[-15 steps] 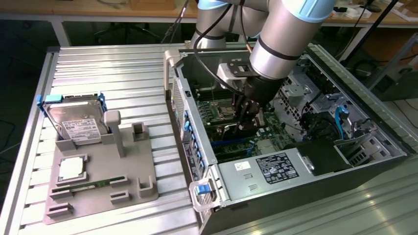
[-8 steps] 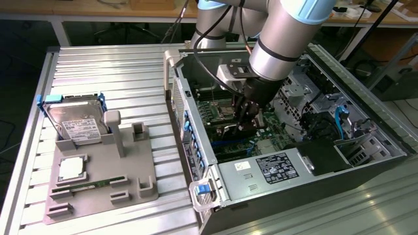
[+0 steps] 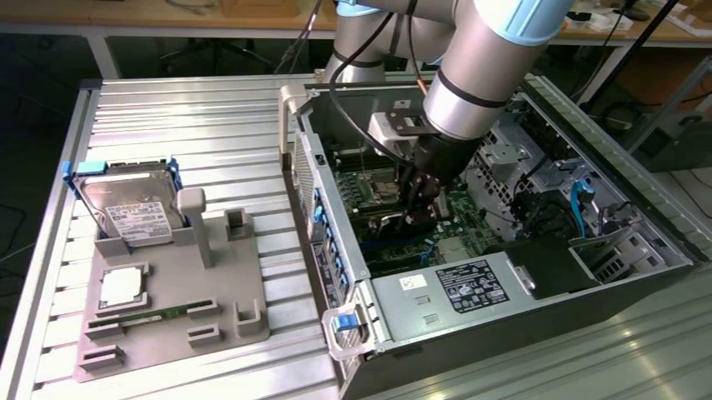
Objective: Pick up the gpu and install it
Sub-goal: 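Insert the gpu into the slot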
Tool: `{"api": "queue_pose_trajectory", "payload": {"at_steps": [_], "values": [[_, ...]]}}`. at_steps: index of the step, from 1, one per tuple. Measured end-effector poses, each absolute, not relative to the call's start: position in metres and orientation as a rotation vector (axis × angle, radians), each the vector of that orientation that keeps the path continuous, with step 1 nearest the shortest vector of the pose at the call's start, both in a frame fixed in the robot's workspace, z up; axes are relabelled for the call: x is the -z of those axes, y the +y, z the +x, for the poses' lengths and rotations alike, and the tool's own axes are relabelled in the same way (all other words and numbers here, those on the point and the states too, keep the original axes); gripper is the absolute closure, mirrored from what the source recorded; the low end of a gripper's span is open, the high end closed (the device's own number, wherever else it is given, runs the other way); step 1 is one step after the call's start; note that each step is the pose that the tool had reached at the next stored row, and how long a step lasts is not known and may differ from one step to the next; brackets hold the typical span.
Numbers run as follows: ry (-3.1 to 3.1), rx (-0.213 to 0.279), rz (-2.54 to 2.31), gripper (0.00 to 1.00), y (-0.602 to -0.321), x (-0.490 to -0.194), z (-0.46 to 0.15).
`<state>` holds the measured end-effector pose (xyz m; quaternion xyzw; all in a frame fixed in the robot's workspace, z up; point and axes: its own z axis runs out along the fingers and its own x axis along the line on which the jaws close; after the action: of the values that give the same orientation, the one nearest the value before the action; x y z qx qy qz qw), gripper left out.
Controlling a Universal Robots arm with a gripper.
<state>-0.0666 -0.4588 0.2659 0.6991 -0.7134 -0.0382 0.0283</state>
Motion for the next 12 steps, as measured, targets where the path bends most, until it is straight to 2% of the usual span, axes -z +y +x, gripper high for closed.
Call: {"api": "queue_pose_trajectory", "payload": {"at_steps": [12], "values": [[-2.202,0.118,2.158,0.73,-0.459,-0.255,-0.067]]}}
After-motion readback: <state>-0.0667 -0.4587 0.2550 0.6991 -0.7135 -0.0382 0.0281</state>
